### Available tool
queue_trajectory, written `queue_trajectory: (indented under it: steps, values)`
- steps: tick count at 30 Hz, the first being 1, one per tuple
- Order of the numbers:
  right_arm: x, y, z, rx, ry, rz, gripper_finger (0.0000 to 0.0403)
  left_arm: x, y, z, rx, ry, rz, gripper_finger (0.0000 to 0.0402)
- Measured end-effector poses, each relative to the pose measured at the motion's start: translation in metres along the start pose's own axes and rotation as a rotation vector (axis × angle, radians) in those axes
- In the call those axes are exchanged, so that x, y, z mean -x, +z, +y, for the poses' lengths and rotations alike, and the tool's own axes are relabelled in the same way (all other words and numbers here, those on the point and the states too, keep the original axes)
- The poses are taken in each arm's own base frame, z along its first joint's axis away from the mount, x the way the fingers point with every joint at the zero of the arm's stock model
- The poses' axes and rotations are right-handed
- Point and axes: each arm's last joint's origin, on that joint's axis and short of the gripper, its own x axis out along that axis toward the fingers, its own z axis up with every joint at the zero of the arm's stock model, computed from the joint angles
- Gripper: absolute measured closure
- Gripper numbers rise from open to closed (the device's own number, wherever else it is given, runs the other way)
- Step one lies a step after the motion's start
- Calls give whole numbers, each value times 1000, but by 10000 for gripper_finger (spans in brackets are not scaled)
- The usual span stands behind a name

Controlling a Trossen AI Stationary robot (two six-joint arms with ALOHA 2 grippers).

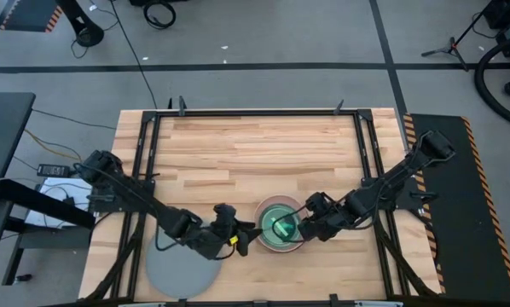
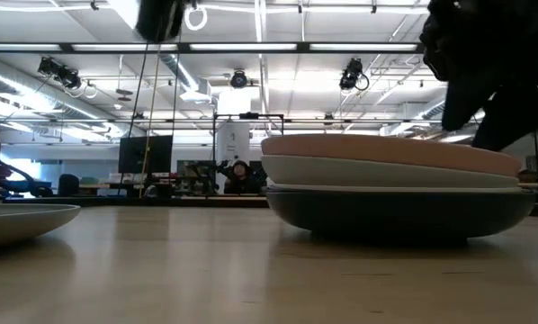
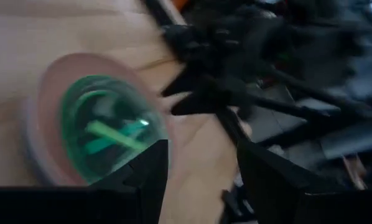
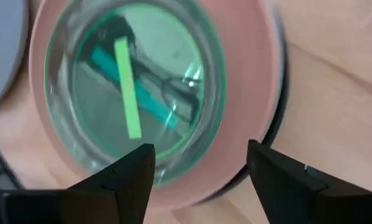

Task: Stack plastic plates
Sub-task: Stack the stacked plates on top of the gray plate

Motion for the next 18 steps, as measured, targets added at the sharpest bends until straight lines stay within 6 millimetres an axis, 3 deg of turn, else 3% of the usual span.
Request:
queue_trajectory:
  steps: [4,9,14,18]
  values:
    - [-2,6,-2,-86,-22,-52,128,7,19,-25,-128,-39,-11,205]
    - [-4,17,-9,-90,-88,-73,104,10,34,-38,-235,51,-77,205]
    - [-5,19,-9,-115,-93,-80,95,10,37,-36,-230,103,28,198]
    - [-6,20,-7,-122,-68,-65,94,11,34,-34,-223,103,139,159]
